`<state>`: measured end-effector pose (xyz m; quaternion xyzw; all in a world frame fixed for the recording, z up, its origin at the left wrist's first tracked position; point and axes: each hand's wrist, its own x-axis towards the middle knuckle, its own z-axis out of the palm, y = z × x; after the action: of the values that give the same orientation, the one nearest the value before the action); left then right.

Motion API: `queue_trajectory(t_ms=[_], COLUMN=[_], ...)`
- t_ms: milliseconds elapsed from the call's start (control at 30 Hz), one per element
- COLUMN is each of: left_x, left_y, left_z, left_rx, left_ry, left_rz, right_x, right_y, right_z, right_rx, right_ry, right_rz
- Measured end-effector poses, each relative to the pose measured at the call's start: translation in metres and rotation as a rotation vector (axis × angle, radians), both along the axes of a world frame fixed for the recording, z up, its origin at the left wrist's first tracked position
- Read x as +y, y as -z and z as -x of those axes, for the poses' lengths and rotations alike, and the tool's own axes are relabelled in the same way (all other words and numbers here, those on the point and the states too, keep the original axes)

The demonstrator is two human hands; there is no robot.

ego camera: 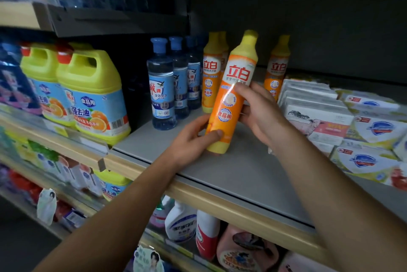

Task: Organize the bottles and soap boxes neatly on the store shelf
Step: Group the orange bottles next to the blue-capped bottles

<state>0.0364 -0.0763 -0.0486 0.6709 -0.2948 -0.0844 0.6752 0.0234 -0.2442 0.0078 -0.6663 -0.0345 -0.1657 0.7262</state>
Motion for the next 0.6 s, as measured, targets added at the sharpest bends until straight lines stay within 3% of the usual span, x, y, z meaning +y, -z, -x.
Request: queue_trajectory(t_ms=[133, 267, 400, 533, 600], left_x=[0.001, -0.002, -0.003, 0.001, 0.001], left_y=[0.000, 0.004, 0.013, 0.015, 0.012], left_z=[-0.004, -0.008, -0.014, -0.016, -0.012], left_rx=[0.201, -0.067, -0.289, -0.372, -0.277], left_ry=[0.012, -0.202, -0.422, -0.459, -0.353], left_rz=[0.111, -0.070, -0.181, -0.226, -0.148], right_x=[0.003, 0.004, 0.007, 0.011, 0.008], right_y=[0.000, 0.014, 0.020, 0.024, 0.025], right_z=[-0.014, -0.023, -0.025, -0.016, -0.013], right_rx=[0.064, 0.024, -0.041, -0.126, -0.144], right_ry=[-0.010, 0.075, 0.228, 0.303, 0.253], right_rz=[-0.137, -0.187, -0.023, 0.124, 0.094])
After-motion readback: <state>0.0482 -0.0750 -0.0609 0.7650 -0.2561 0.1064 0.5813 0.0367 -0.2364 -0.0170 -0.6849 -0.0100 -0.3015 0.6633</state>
